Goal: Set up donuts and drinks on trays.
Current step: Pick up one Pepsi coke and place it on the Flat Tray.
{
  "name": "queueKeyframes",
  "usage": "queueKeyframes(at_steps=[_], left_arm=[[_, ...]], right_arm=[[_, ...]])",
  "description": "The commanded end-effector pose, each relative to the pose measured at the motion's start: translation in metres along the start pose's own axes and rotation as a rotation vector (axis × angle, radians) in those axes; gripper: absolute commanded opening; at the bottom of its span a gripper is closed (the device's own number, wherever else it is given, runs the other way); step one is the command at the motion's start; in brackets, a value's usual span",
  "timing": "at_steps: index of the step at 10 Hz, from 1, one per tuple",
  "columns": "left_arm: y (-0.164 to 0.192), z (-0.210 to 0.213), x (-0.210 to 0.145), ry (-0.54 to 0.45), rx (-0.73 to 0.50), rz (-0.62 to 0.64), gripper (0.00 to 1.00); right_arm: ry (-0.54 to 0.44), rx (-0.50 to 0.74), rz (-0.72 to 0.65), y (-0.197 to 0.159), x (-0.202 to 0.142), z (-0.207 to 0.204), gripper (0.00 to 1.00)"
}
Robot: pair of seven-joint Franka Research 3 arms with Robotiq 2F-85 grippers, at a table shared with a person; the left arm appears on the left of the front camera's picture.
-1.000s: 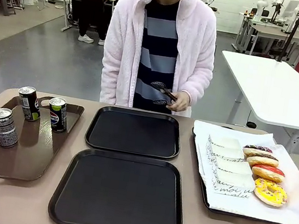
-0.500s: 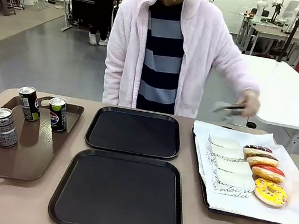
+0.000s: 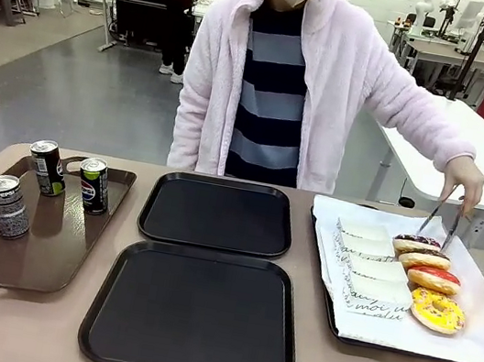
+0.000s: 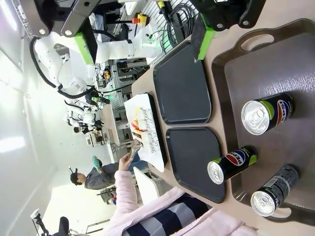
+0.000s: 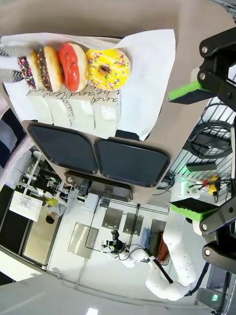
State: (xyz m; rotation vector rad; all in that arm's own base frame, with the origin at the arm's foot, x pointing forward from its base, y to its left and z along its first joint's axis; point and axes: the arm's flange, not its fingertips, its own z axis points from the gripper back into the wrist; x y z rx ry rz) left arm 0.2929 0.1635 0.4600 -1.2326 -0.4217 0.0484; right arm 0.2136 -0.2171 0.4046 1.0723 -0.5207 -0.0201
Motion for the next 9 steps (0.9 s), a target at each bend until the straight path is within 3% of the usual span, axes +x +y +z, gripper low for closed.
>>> queueKeyframes(at_steps=[1, 3, 4, 7, 9], left_arm=[[0.0, 0.0, 0.0, 0.0, 0.0, 0.0, 1.0], [-0.036, -0.041, 0.029, 0.142, 0.234, -0.024, 1.0], [-0.043, -0.041, 0.01, 0.139, 0.345, -0.045, 1.0], [-0.052, -0.092, 0.014, 0.23, 0.706, -0.12, 1.0], [-0.057, -0.114, 0.002, 0.299, 0.872, -0.165, 1.0]], right_arm=[[-0.005, 0.011, 0.007, 0.0, -0.002, -0.002, 1.0], [-0.005, 0.011, 0.007, 0.0, -0.002, -0.002, 1.0], [-0.005, 0.011, 0.007, 0.0, -0.002, -0.002, 1.0], [-0.005, 0.011, 0.007, 0.0, -0.002, -0.002, 1.0], [-0.005, 0.011, 0.007, 0.0, -0.002, -0.002, 1.0]])
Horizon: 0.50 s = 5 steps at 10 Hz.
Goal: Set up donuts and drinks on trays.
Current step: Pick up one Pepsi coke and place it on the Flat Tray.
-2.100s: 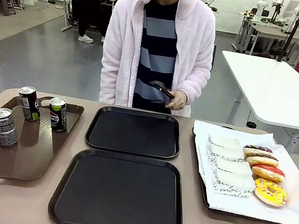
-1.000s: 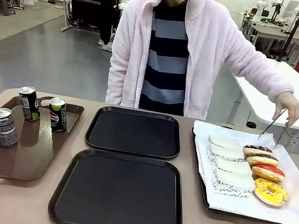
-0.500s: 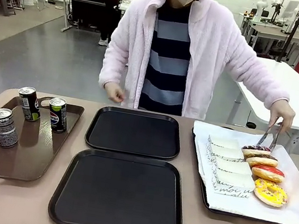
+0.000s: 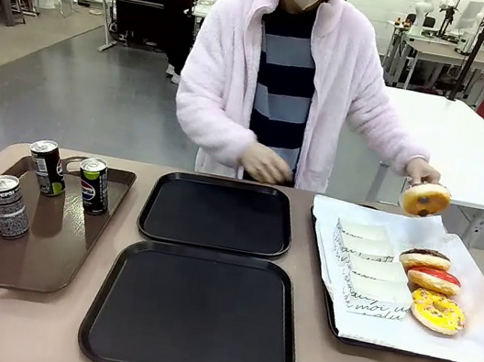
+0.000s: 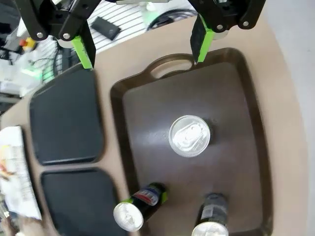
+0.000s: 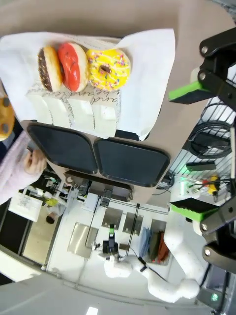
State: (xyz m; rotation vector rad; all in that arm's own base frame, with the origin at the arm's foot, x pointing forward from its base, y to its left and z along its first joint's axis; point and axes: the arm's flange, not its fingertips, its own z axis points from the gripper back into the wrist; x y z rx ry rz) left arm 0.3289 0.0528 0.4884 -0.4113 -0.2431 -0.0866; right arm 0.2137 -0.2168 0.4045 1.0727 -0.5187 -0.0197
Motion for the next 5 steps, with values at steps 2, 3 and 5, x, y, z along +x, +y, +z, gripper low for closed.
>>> queueKeyframes(at_steps=[2, 3, 5], left_arm=[[-0.0192, -0.0178, -0.0031, 0.055, 0.145, -0.019, 1.0], [-0.0157, -0.0176, -0.0004, 0.033, 0.135, -0.023, 1.0], [-0.018, -0.0135, 0.0, 0.058, 0.111, -0.032, 1.0]], right_arm=[[-0.006, 0.011, 0.008, 0.0002, -0.0015, -0.0015, 1.0], [-0.006, 0.011, 0.008, 0.0002, -0.0015, -0.0015, 1.0], [-0.006, 0.011, 0.008, 0.0002, -0.0015, -0.0015, 1.0]])
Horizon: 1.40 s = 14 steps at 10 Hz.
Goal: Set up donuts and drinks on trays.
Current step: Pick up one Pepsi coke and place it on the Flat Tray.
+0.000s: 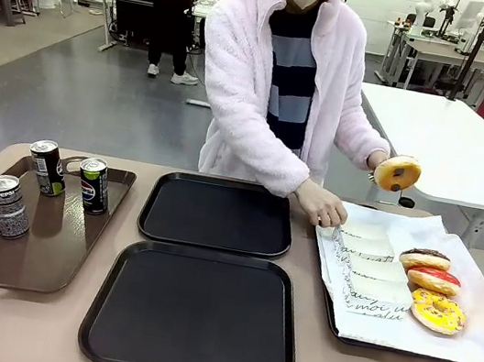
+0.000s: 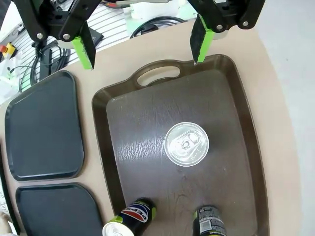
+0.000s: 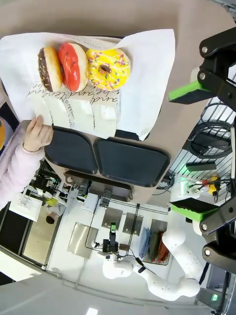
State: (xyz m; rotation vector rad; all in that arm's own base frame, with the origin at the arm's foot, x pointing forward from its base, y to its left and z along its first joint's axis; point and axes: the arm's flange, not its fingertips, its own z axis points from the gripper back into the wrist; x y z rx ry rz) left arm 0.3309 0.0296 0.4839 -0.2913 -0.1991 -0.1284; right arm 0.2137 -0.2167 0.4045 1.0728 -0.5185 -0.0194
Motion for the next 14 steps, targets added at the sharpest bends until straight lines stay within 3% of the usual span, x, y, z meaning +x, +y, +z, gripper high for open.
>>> queueKeyframes(at_steps=[1, 5, 8, 11, 13, 14], left_arm=[[0.001, 0.0, -0.002, 0.001, -0.001, 0.014, 1.0], [0.004, 0.001, -0.001, -0.004, -0.019, 0.002, 1.0], [-0.019, -0.028, 0.028, -0.01, 0.194, 0.0, 1.0], [-0.029, -0.058, 0.046, -0.097, 0.388, -0.011, 1.0], [-0.026, -0.074, 0.058, -0.069, 0.443, 0.005, 1.0], [-0.019, -0.078, 0.062, -0.018, 0.411, 0.032, 1.0]], right_arm=[[-0.007, 0.011, 0.008, 0.0, -0.002, -0.001, 1.0], [-0.007, 0.011, 0.008, 0.0, -0.002, -0.001, 1.0], [-0.007, 0.011, 0.008, 0.0, -0.002, -0.001, 1.0], [-0.007, 0.011, 0.008, 0.0, -0.002, -0.001, 1.0], [-0.007, 0.011, 0.008, 0.0, -0.002, -0.001, 1.0], [-0.007, 0.011, 0.008, 0.0, -0.002, -0.001, 1.0]])
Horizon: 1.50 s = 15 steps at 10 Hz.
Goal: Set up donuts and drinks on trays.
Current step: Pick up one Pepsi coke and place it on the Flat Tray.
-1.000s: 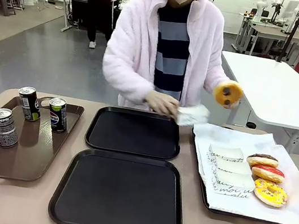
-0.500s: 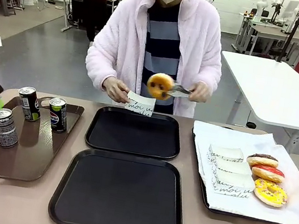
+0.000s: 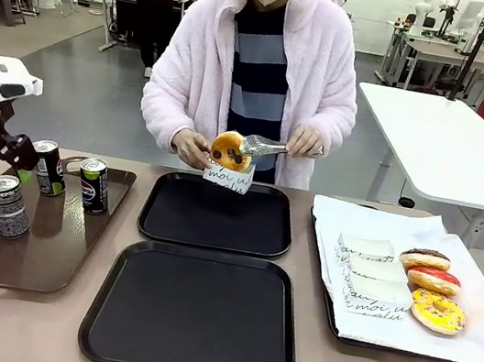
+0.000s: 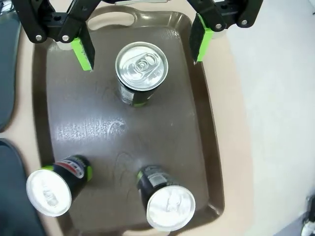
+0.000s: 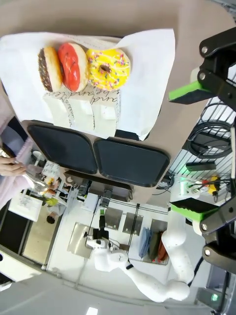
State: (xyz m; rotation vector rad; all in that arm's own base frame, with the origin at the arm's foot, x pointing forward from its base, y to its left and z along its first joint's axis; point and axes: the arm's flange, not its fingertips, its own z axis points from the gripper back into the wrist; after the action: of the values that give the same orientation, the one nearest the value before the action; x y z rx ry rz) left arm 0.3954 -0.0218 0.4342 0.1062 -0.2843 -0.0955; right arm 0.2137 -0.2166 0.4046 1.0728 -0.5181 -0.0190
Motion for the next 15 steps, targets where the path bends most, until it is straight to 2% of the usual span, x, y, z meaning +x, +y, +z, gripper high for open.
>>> queueKeyframes(at_steps=[1, 4, 8, 15], left_arm=[[0.01, -0.014, 0.009, 0.105, -0.007, 0.057, 1.0], [0.028, -0.029, 0.015, 0.189, -0.108, 0.094, 1.0], [0.031, -0.041, 0.018, 0.201, -0.165, 0.119, 1.0], [0.028, -0.055, 0.023, 0.186, -0.177, 0.109, 1.0]], right_arm=[[-0.007, 0.01, 0.008, 0.0, -0.002, -0.001, 1.0], [-0.007, 0.01, 0.008, 0.0, -0.002, -0.001, 1.0], [-0.007, 0.01, 0.008, 0.0, -0.002, -0.001, 1.0], [-0.007, 0.01, 0.008, 0.0, -0.002, -0.001, 1.0]])
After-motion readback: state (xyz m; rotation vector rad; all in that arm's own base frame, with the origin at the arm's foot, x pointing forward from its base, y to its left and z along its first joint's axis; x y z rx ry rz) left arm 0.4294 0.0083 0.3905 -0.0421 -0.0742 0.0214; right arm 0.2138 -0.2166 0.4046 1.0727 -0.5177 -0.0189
